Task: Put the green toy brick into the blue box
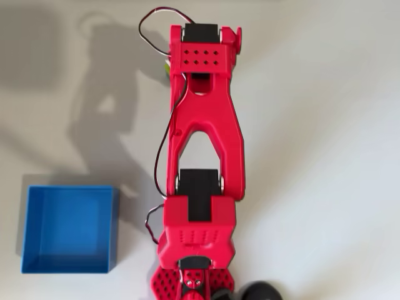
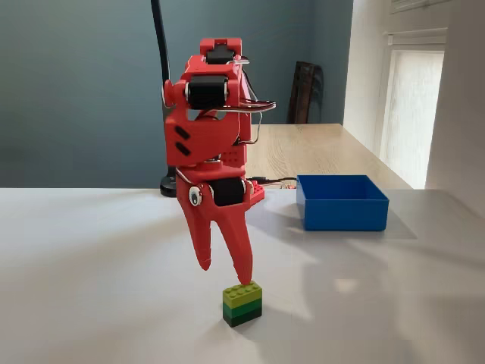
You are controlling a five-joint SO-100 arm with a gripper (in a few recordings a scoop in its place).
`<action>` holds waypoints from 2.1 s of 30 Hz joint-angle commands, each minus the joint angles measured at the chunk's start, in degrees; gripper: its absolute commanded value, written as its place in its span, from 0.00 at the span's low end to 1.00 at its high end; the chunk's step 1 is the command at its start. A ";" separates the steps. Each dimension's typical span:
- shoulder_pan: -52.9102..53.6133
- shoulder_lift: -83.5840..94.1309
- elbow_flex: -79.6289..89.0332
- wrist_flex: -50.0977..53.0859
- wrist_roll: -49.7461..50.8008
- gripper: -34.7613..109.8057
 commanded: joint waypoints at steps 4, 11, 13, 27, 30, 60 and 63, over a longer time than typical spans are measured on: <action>-1.41 -2.02 -6.33 0.88 -0.70 0.48; -4.04 -6.24 -10.55 1.32 -0.35 0.48; -4.75 -7.47 -11.78 1.58 -0.09 0.47; -6.33 -9.58 -13.27 1.23 2.99 0.34; -6.33 -9.67 -13.10 0.79 4.04 0.31; -7.47 0.88 -7.91 2.90 17.14 0.24; -8.61 7.29 -4.66 3.16 19.78 0.24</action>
